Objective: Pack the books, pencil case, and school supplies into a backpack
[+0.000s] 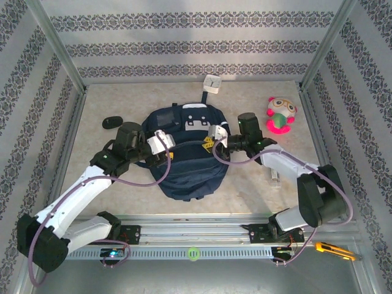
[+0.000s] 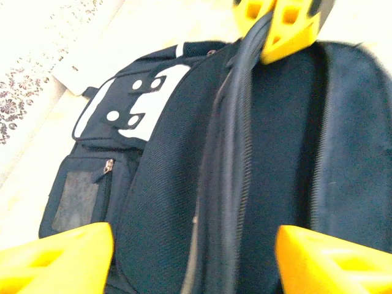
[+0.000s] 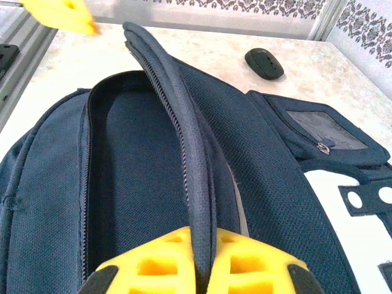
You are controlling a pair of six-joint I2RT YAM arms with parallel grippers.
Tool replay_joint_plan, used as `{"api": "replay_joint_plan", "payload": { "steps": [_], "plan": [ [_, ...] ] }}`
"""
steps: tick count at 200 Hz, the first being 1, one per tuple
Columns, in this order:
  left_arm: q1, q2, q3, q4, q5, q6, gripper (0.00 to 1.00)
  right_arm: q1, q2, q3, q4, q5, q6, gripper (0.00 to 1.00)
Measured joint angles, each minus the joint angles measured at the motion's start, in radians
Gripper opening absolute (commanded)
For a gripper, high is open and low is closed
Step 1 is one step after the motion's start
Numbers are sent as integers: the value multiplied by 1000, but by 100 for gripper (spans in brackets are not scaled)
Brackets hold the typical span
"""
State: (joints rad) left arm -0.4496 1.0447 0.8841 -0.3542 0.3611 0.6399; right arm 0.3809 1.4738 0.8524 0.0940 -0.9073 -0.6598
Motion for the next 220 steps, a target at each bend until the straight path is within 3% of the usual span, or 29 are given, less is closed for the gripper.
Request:
{"api": "replay_joint_plan", "payload": {
  "steps": [29, 73, 97, 119, 129, 168, 193, 220],
  "plan": [
    [-3, 33, 102, -50, 8, -20, 74, 14, 54, 58, 7, 0, -4, 0],
    [-55, 210, 188, -54, -32, -24, 73, 23, 93, 102, 7, -25, -13, 0],
    [-55, 310, 205, -45, -42, -45, 55, 23, 105, 119, 4, -31, -16, 0],
    [-56, 365, 210, -23, -50, -63, 10, 23, 106, 125, 1, -37, -16, 0],
    [-55, 375, 212, -14, -57, -72, 0, 23, 106, 126, 0, -37, -15, 15],
    [-56, 376, 214, 22, -113, -165, 0, -23, 79, 140, -19, 12, 225, 51],
    [-56, 375, 214, 40, -132, -231, 0, -143, -4, 183, -148, 94, 449, 61],
    [-56, 374, 214, 44, -138, -282, 0, -259, -126, 241, -371, 262, 548, 67]
  ]
}}
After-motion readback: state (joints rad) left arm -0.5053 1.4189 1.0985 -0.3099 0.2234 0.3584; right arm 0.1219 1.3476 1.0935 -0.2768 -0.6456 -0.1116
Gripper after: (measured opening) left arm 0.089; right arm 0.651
